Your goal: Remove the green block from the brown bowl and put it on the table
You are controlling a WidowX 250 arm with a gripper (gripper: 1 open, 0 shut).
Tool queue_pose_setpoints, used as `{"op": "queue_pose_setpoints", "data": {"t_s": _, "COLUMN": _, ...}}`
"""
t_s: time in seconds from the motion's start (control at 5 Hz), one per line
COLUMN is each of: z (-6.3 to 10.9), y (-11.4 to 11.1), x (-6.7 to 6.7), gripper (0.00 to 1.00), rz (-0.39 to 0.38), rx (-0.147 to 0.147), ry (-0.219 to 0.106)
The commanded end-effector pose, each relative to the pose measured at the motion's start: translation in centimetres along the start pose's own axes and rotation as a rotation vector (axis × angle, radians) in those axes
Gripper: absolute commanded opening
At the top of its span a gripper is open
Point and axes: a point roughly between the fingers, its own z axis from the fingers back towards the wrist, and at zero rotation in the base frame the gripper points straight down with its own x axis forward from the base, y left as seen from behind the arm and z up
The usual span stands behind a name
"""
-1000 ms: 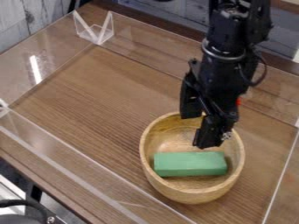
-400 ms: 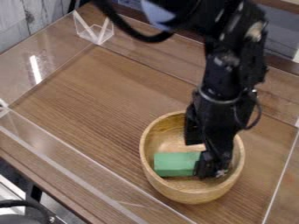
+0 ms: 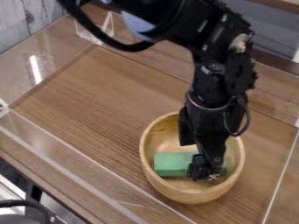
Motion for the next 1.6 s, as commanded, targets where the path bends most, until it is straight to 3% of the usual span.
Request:
{"op": "queue_pose_setpoints", "data": {"t_s": 0.0, "z": 1.1, "y": -0.3, "x": 0.5, "gripper": 1.00, "rz": 0.031, "rx": 0.025, "ry": -0.043}}
{"op": "queue_pose_setpoints", "data": {"t_s": 0.4, "z": 1.4, "y": 1.9, "x": 0.1, "gripper": 1.00, "rz": 0.167, "rx": 0.015, "ry": -0.065}}
{"op": "queue_pose_setpoints", "data": {"t_s": 0.8, "z": 0.7, "y": 3.2, "x": 0.8, "gripper": 1.00, "rz": 0.160, "rx": 0.006, "ry": -0.087}}
{"op": "queue_pose_setpoints", "data": {"t_s": 1.2, "z": -0.4, "y": 2.7, "x": -0.1, "gripper": 1.00, "rz": 0.137, "rx": 0.001, "ry": -0.087}}
{"op": "queue_pose_setpoints", "data": {"t_s": 1.4, "z": 0.4, "y": 3.2, "x": -0.4, "gripper": 1.00, "rz": 0.176, "rx": 0.009, "ry": -0.078}}
